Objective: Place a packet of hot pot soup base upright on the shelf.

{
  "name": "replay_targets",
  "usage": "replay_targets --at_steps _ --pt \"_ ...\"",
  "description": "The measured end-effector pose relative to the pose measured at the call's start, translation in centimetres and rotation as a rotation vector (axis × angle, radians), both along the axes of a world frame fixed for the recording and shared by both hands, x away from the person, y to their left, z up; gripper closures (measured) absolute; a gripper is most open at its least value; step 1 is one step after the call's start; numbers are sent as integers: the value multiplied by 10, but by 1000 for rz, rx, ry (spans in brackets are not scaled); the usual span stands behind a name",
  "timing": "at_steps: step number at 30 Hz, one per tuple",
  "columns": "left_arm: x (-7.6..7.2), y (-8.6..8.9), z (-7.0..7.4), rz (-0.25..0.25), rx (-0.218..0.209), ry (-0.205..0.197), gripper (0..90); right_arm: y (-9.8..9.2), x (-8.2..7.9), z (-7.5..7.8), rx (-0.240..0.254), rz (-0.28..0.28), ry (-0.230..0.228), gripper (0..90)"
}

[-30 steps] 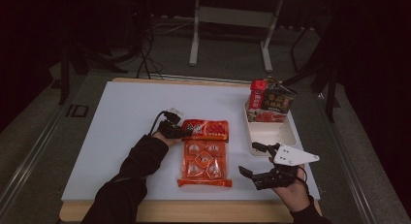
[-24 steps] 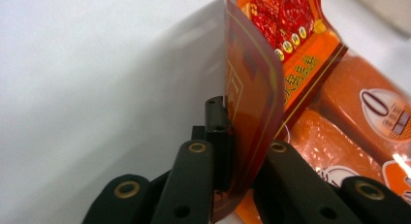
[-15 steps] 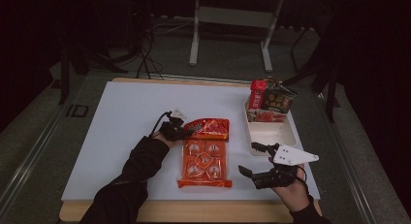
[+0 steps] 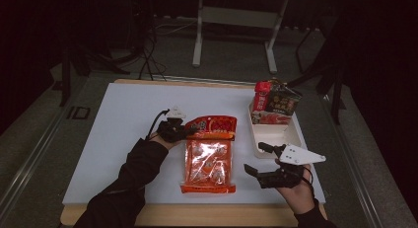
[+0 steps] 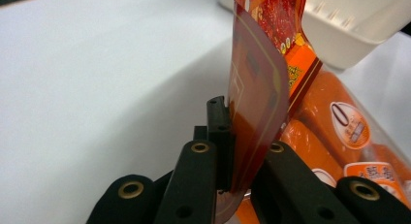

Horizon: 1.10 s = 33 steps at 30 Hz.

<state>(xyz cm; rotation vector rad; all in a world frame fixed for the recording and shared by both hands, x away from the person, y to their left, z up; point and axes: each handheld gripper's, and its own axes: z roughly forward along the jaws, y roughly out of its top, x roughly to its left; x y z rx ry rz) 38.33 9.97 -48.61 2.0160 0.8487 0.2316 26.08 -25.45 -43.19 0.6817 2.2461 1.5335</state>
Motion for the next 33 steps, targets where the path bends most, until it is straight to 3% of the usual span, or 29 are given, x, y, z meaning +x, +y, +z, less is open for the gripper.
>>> replay_targets --at_steps 8,13,15,24,27,33 --pt "-14 3 17 -29 -22 -33 898 -6 6 -2 4 -33 1 137" --pt "-20 3 24 -43 -34 -50 898 -9 6 -1 -8 -53 -21 154" --pt "-22 3 26 -45 -36 -52 898 -9 7 0 -1 -54 4 153" --pt "-35 4 40 -89 -66 -80 899 -8 12 2 22 -72 33 153" --pt "-40 3 46 -106 -63 -95 898 -6 14 5 -6 -88 5 154" --pt "-47 2 53 -130 -72 -106 899 -3 22 12 10 -76 -2 152"
